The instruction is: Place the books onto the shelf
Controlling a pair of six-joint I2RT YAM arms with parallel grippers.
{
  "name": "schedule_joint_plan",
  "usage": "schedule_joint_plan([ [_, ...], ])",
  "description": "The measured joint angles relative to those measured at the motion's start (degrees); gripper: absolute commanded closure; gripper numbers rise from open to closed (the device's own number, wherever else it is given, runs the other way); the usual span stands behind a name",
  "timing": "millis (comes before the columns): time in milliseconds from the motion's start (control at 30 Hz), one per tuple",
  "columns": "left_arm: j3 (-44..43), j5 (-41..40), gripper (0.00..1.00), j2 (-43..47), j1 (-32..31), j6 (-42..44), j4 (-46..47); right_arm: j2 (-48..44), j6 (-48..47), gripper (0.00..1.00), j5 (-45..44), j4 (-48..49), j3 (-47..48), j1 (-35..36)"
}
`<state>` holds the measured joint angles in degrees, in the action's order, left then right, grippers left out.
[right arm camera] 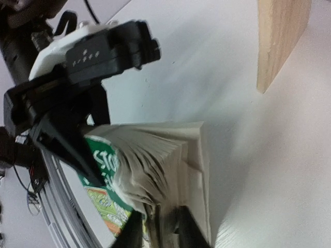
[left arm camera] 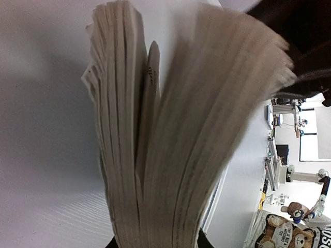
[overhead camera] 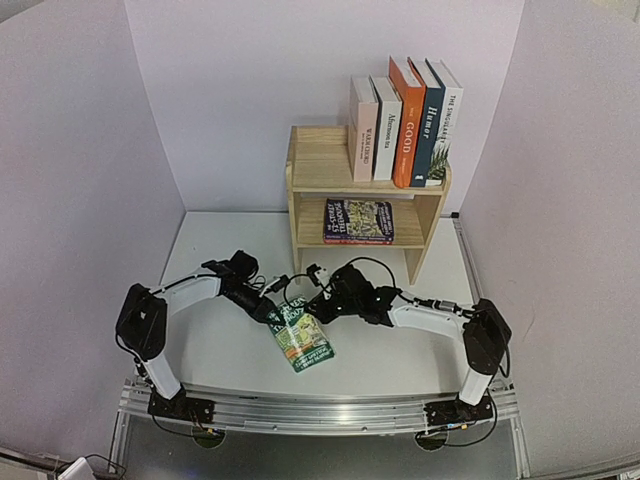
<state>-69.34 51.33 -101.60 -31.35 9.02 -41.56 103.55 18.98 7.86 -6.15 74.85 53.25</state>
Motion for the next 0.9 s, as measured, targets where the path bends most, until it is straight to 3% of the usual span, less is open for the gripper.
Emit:
schedule_joint_plan([
  [33, 0.00, 0.15, 1.00, 0.39, 0.14, -0.29, -0.20, 0.30, 0.02, 0.19, -1.93, -1.28, 1.35, 0.14],
  [67, 0.00, 0.05, 1.00, 0.71, 0.45, -0.84, -0.33, 0.59, -0.01, 0.15, -4.10, -2.67, 2.88, 0.22],
  [267, 0.24, 1.02, 1.00, 2.88, 8.56, -9.58, 1.07, 1.74, -3.52, 0.12, -20.90, -11.35, 13.38, 2.56],
  [433, 2.51, 3.50, 1.00, 8.55, 16.25, -20.56, 5.47, 7.11, -9.66, 0.12, -31.87, -13.32, 22.43, 10.53],
  [600, 7.55, 10.18, 1.00, 10.47, 22.96, -37.92, 19.20, 19.31, -18.32, 0.12, -38.19, -14.34, 34.50, 18.36],
  [800, 12.59, 10.96, 1.00, 10.45, 26.59, -50.09, 26.44, 35.85, -30.56, 0.23, -50.76, -13.76, 50.62, 20.39],
  [900, 12.62, 11.36, 1.00, 10.45, 26.07, -52.37, 28.69, 40.46, -38.36, 0.38, -57.19, -10.79, 54.01, 19.55],
])
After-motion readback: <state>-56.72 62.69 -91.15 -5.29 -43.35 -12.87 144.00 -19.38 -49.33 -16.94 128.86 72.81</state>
